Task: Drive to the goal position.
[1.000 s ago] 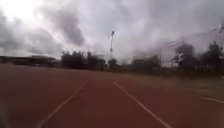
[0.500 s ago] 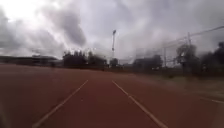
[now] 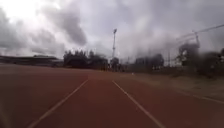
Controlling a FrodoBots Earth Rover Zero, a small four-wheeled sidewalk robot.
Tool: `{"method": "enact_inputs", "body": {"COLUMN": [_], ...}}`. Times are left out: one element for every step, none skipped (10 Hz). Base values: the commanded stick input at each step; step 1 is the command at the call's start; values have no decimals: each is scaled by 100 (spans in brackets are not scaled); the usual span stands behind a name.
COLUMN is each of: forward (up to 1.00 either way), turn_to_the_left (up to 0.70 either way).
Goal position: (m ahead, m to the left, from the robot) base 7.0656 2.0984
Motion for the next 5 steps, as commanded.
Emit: {"method": "enact_inputs", "body": {"forward": [85, 85, 85, 85, 85], "turn_to_the_left": [0, 0, 0, 0, 0]}}
